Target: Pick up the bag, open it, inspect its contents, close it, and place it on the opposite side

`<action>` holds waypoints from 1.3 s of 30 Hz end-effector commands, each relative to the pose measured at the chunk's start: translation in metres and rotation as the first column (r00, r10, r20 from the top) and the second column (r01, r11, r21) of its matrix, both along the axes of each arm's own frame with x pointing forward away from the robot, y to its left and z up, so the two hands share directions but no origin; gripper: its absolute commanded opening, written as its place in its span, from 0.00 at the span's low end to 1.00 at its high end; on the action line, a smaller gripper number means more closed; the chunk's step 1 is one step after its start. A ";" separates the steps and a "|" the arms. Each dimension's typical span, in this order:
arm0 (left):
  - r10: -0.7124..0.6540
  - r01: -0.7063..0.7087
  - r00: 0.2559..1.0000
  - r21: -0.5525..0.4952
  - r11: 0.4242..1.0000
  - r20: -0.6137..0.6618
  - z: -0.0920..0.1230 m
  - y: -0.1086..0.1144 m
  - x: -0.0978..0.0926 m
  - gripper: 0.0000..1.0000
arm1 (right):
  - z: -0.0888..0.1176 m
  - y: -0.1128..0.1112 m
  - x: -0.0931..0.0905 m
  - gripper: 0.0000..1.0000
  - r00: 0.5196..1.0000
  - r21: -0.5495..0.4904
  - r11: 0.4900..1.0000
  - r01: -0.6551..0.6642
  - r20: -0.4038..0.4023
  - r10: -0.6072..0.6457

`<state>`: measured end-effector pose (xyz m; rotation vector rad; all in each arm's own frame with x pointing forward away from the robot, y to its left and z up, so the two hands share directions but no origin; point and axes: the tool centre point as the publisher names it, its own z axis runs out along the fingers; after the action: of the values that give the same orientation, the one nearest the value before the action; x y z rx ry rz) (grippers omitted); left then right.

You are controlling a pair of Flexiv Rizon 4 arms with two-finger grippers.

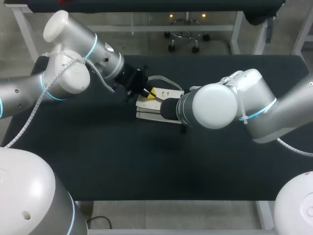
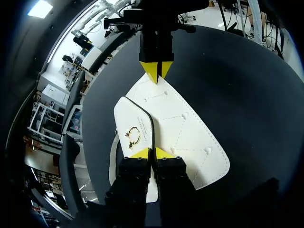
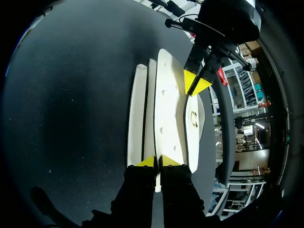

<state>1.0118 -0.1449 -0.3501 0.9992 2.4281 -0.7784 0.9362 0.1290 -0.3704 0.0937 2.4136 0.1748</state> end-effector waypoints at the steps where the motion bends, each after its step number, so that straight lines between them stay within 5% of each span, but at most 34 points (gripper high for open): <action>1: 0.013 -0.013 1.000 -0.008 1.000 -0.013 0.003 -0.002 0.001 0.00 | -0.002 0.000 0.000 0.00 1.000 0.005 1.000 -0.004 0.002 0.004; 18: 0.136 -0.152 0.965 -0.053 0.987 -0.223 0.031 0.008 0.018 0.00 | -0.002 0.000 0.000 0.00 1.000 0.005 1.000 -0.004 0.002 0.004; 39: 0.268 -0.293 0.891 -0.011 0.956 -0.367 0.037 0.015 0.042 0.00 | -0.002 0.000 0.000 0.00 1.000 0.005 1.000 -0.004 0.002 0.004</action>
<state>1.0508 -0.1281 -0.3144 0.4868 2.7417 -1.0069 0.9372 0.1311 -0.3709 0.0926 2.4153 0.1751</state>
